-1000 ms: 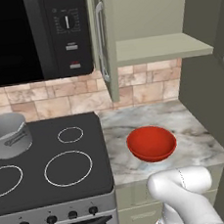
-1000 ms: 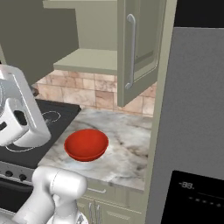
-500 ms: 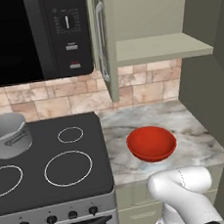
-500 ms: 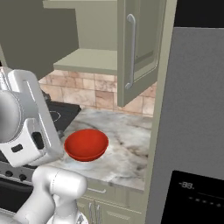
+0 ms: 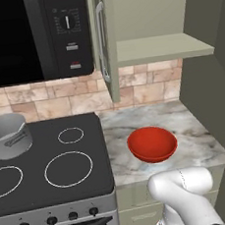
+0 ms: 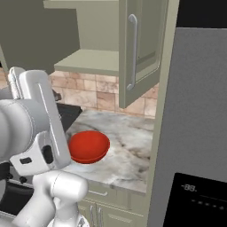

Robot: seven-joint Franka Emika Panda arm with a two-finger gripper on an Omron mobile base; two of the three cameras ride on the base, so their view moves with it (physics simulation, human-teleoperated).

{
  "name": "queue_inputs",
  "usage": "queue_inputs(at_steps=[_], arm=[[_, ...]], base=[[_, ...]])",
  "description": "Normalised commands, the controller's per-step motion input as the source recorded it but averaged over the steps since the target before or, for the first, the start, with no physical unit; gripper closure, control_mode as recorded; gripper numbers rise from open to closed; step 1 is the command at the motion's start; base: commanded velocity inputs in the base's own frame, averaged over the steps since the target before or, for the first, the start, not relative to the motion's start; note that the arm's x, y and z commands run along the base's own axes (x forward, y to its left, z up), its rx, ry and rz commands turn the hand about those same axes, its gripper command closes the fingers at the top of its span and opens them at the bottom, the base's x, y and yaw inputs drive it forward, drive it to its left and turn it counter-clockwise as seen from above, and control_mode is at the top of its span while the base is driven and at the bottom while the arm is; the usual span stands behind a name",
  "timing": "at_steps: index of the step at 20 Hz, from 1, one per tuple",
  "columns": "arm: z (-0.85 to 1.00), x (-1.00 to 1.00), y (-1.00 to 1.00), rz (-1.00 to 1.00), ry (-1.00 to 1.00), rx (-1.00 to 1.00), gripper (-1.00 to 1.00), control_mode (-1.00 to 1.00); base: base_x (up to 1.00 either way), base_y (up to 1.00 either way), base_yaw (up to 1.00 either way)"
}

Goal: Open the cabinet and move the ladle to the pot. Then close the cabinet.

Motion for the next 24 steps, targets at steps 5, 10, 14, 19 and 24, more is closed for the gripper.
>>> queue_inputs(at_steps=[5, 10, 14, 19, 24], arm=[[0.00, 0.06, -0.19, -0.15, -0.05, 0.12, -1.00, -1.00], [0.00, 0.12, -0.22, -0.12, -0.08, 0.11, -1.00, -1.00], [0.00, 0.11, -0.21, -0.01, -0.11, 0.07, -1.00, -1.00], [0.00, 0.32, -0.20, 0.00, -0.08, 0.08, -1.00, -1.00], [0.00, 0.45, -0.21, 0.00, -0.02, 0.09, -1.00, -1.00]], base=[[0.00, 0.00, 0.00], [0.00, 0.00, 0.00], [0.00, 0.00, 0.00], [0.00, 0.00, 0.00], [0.00, 0.00, 0.00]])
